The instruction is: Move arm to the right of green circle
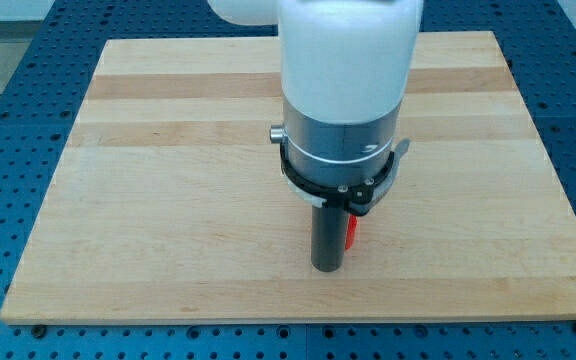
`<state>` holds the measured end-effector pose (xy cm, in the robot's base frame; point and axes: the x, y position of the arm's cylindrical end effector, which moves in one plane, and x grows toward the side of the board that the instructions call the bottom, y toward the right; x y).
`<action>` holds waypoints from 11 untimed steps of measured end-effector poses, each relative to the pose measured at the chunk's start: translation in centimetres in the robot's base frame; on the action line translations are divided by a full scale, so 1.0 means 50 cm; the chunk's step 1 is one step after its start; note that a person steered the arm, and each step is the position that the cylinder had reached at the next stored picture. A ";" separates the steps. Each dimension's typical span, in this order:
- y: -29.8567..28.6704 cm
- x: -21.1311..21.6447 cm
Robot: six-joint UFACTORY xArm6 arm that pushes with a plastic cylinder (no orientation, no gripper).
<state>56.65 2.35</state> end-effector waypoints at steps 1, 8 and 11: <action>0.000 -0.017; 0.348 -0.290; 0.140 -0.291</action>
